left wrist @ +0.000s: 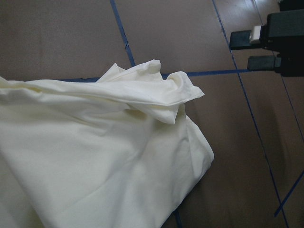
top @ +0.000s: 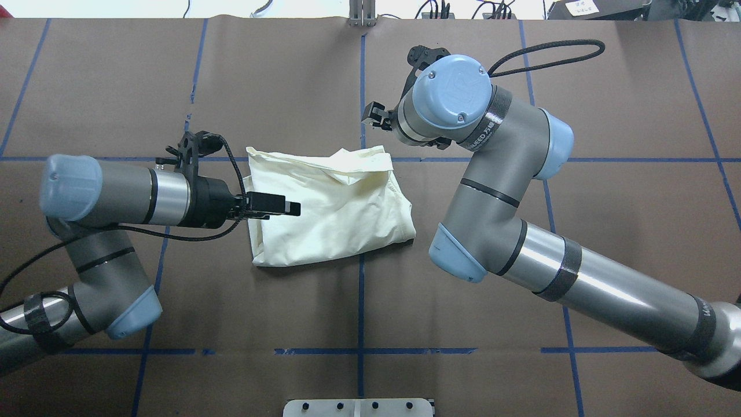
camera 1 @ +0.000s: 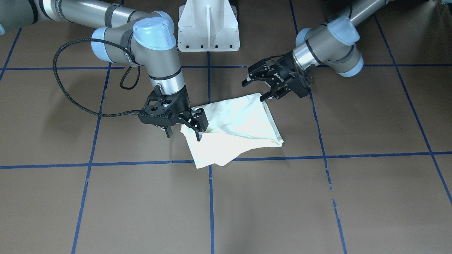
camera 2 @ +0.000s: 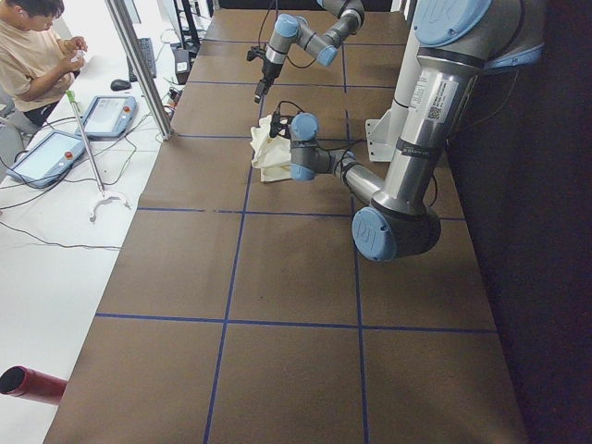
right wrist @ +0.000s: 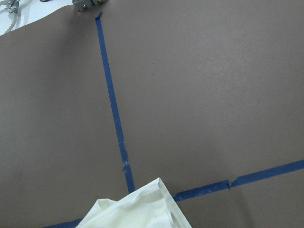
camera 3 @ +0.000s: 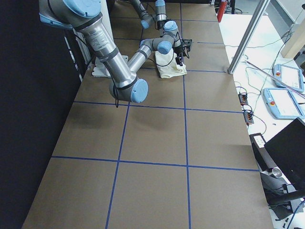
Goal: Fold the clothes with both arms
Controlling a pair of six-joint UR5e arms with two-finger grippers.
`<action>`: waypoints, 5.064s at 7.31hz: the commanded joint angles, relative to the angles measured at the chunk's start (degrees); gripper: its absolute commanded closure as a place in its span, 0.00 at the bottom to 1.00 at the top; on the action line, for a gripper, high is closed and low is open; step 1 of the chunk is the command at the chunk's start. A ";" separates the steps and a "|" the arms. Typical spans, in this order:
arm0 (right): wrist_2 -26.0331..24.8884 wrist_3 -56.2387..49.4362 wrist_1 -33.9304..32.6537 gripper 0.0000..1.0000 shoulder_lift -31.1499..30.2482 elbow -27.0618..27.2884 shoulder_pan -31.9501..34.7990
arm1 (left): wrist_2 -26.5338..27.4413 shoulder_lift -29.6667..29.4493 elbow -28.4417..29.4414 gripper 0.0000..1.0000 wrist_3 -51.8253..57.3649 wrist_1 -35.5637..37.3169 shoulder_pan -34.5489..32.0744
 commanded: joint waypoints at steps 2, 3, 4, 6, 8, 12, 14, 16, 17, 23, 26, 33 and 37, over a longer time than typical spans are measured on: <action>0.00 0.00 -0.05 0.00 0.12 0.00 0.30 | 7.44 0.39 1.02 0.01 -4.52 0.11 5.10; 0.00 0.00 -0.05 0.00 0.12 0.00 0.30 | 8.84 0.40 2.42 0.01 -4.61 0.11 5.90; 0.00 0.00 -0.05 0.00 0.12 0.00 0.39 | 10.68 0.31 4.44 0.01 -4.53 -0.06 6.95; 0.09 -0.44 -0.05 0.00 0.03 0.00 0.74 | 11.23 0.40 6.04 0.01 -4.44 -0.15 7.23; 0.09 -0.71 -0.05 0.00 0.03 0.00 0.92 | 11.23 0.40 5.69 0.01 -4.44 -0.15 7.32; 2.46 -0.71 -0.23 0.00 0.99 -0.18 0.92 | -0.93 0.31 -0.99 0.01 -3.91 1.16 -2.21; 2.20 -0.10 -0.49 0.00 3.27 -3.24 -0.13 | -8.70 0.31 -1.08 0.01 6.48 7.54 -11.38; 1.59 -0.79 -0.49 0.00 8.36 -12.61 -2.32 | -8.81 1.45 -0.82 0.01 12.77 9.60 -13.15; -0.59 -2.80 -0.49 0.00 9.08 -14.66 -4.08 | -8.90 1.98 -1.08 0.01 12.79 9.60 -13.42; -7.73 -12.74 -0.32 0.00 10.31 -22.77 -5.50 | -8.98 2.16 -1.26 0.01 12.79 9.51 -13.34; 5.98 -16.25 -0.22 0.00 11.37 -21.98 2.99 | -8.55 1.98 -1.08 0.01 12.88 10.30 -13.51; 26.17 -61.86 -12.96 0.00 -5.47 -9.85 32.50 | -8.81 1.28 -4.24 0.01 61.19 46.27 -33.25; 32.67 -89.90 -19.94 0.00 -20.52 -8.97 51.51 | -10.90 1.64 -2.32 0.00 97.23 69.30 -56.78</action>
